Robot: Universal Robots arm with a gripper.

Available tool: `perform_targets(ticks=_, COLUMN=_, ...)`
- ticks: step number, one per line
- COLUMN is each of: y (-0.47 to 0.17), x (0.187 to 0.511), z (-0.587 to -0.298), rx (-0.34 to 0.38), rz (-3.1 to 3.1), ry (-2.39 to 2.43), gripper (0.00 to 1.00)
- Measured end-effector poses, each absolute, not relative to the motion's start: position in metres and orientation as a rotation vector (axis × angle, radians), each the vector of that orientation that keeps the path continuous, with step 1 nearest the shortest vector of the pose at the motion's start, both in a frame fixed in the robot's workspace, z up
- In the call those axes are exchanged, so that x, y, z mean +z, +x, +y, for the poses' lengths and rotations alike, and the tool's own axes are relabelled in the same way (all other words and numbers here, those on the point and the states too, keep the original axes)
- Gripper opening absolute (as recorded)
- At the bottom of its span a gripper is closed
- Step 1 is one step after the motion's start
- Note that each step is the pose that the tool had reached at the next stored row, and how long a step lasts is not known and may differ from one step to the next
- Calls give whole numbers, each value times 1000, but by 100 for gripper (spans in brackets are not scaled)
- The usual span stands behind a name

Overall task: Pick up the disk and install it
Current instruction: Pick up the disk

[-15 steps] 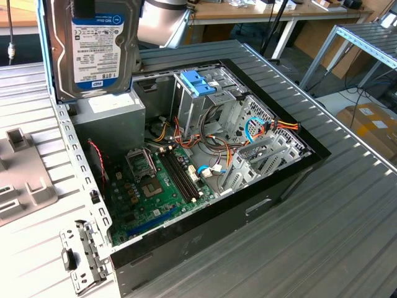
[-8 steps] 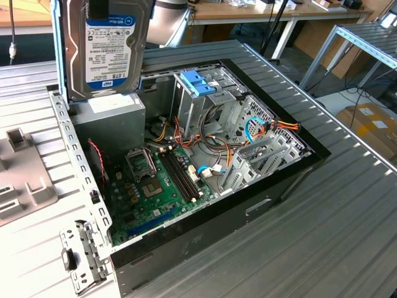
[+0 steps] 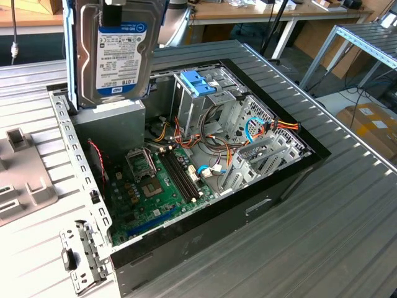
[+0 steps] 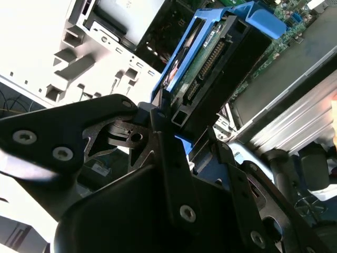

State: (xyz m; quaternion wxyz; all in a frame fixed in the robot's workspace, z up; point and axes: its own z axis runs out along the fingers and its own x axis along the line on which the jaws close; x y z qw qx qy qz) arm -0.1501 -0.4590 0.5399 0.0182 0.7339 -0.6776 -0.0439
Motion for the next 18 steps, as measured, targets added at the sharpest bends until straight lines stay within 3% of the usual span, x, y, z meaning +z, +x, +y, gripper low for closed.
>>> perform_targets(ticks=10, y=-146, x=538, z=-489, rx=-145, rz=-2105, ry=2280, gripper=37)
perform_targets(ticks=18, y=-145, x=534, z=-494, rx=-186, rz=-2154, ry=2270, gripper=37)
